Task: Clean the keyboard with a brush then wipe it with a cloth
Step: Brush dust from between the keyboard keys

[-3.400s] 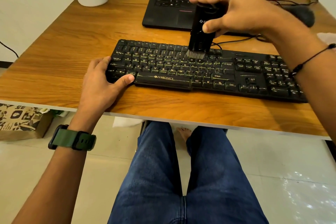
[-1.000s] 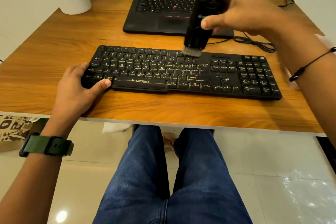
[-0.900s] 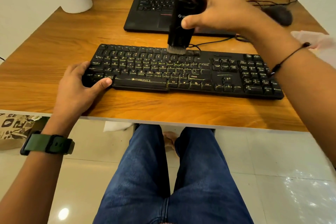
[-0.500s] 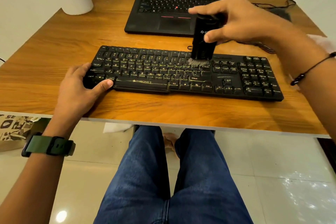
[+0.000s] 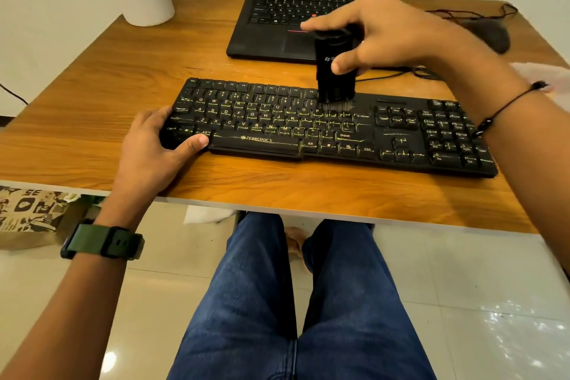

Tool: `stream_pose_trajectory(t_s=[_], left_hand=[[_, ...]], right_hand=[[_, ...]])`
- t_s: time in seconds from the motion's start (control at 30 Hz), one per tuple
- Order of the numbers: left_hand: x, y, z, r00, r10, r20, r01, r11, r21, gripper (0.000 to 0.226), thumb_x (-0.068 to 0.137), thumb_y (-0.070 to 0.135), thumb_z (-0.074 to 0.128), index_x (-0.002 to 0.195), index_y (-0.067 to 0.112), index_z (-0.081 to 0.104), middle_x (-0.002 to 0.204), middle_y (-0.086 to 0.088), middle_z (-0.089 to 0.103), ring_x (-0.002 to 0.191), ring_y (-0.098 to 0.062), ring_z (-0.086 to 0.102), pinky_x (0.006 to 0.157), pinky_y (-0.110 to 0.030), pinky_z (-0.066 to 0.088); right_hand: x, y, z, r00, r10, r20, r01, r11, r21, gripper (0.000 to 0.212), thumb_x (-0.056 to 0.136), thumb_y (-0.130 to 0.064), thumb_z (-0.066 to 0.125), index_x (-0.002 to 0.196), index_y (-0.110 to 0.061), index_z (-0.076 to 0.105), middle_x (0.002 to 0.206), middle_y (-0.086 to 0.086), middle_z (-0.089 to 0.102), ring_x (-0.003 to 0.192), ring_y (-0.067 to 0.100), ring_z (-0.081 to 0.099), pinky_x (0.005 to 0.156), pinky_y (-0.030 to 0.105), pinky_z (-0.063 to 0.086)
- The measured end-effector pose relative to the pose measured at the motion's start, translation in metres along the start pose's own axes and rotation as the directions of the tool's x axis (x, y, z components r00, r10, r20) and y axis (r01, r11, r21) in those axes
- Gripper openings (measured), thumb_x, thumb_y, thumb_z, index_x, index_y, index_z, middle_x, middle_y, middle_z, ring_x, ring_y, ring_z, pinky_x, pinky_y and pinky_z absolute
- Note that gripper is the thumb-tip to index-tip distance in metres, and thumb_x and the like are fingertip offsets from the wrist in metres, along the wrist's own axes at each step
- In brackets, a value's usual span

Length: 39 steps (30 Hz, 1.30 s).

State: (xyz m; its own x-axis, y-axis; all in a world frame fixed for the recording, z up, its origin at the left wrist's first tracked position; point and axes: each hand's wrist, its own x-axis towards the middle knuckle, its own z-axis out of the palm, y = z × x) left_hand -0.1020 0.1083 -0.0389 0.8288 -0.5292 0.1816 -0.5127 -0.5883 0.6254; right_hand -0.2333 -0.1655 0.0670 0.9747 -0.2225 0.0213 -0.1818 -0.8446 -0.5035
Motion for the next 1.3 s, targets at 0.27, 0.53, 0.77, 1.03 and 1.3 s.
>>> stream_pose_trajectory(t_s=[0.27, 0.53, 0.77, 1.03, 1.3], left_hand=[[0.001, 0.0, -0.001, 1.0, 0.012, -0.001, -0.012, 1.0, -0.005, 0.073, 0.079, 0.036, 0.067, 0.139, 0.008, 0.037, 0.136, -0.013, 0.043, 0.124, -0.024, 0.042, 0.092, -0.022, 0.03], [0.003, -0.003, 0.001, 1.0, 0.005, 0.002, -0.005, 1.0, -0.019, 0.076, 0.078, 0.038, 0.067, 0.14, 0.009, 0.035, 0.139, -0.009, 0.041, 0.126, -0.02, 0.04, 0.093, -0.018, 0.03], [0.005, -0.008, 0.001, 1.0, 0.007, 0.005, -0.007, 1.0, -0.02, 0.077, 0.078, 0.04, 0.068, 0.141, 0.01, 0.035, 0.14, -0.007, 0.04, 0.127, -0.018, 0.039, 0.094, -0.018, 0.029], [0.005, -0.01, 0.002, 0.999, 0.033, -0.014, -0.033, 0.999, -0.03, 0.076, 0.077, 0.042, 0.068, 0.139, 0.01, 0.038, 0.138, -0.005, 0.042, 0.124, -0.014, 0.04, 0.091, -0.013, 0.03], [0.005, -0.011, 0.004, 1.0, 0.019, -0.009, -0.019, 0.999, -0.048, 0.078, 0.077, 0.042, 0.068, 0.14, 0.008, 0.037, 0.139, -0.006, 0.04, 0.126, -0.017, 0.04, 0.094, -0.016, 0.032]], right_hand=[[0.054, -0.042, 0.036, 0.995, -0.099, -0.011, 0.1, 0.991, 0.09, 0.065, 0.081, -0.005, 0.065, 0.138, -0.029, 0.043, 0.135, -0.001, 0.045, 0.103, 0.017, 0.054, 0.065, 0.027, 0.058], [0.089, -0.073, 0.064, 0.991, -0.129, -0.044, 0.135, 0.975, 0.175, 0.066, 0.082, -0.004, 0.062, 0.14, -0.027, 0.04, 0.129, -0.003, 0.047, 0.099, 0.018, 0.057, 0.064, 0.026, 0.058], [0.114, -0.092, 0.084, 0.987, -0.151, -0.063, 0.162, 0.958, 0.236, 0.066, 0.081, -0.004, 0.062, 0.14, -0.025, 0.04, 0.132, 0.002, 0.048, 0.108, 0.022, 0.053, 0.065, 0.028, 0.058], [0.125, -0.108, 0.097, 0.979, -0.169, -0.117, 0.195, 0.944, 0.266, 0.065, 0.079, -0.004, 0.063, 0.139, -0.022, 0.043, 0.132, 0.002, 0.048, 0.111, 0.023, 0.051, 0.066, 0.036, 0.059], [0.119, -0.119, 0.09, 0.959, -0.207, -0.191, 0.261, 0.909, 0.325, 0.063, 0.082, -0.007, 0.062, 0.139, -0.023, 0.041, 0.132, 0.001, 0.048, 0.114, 0.018, 0.05, 0.07, 0.028, 0.058]])
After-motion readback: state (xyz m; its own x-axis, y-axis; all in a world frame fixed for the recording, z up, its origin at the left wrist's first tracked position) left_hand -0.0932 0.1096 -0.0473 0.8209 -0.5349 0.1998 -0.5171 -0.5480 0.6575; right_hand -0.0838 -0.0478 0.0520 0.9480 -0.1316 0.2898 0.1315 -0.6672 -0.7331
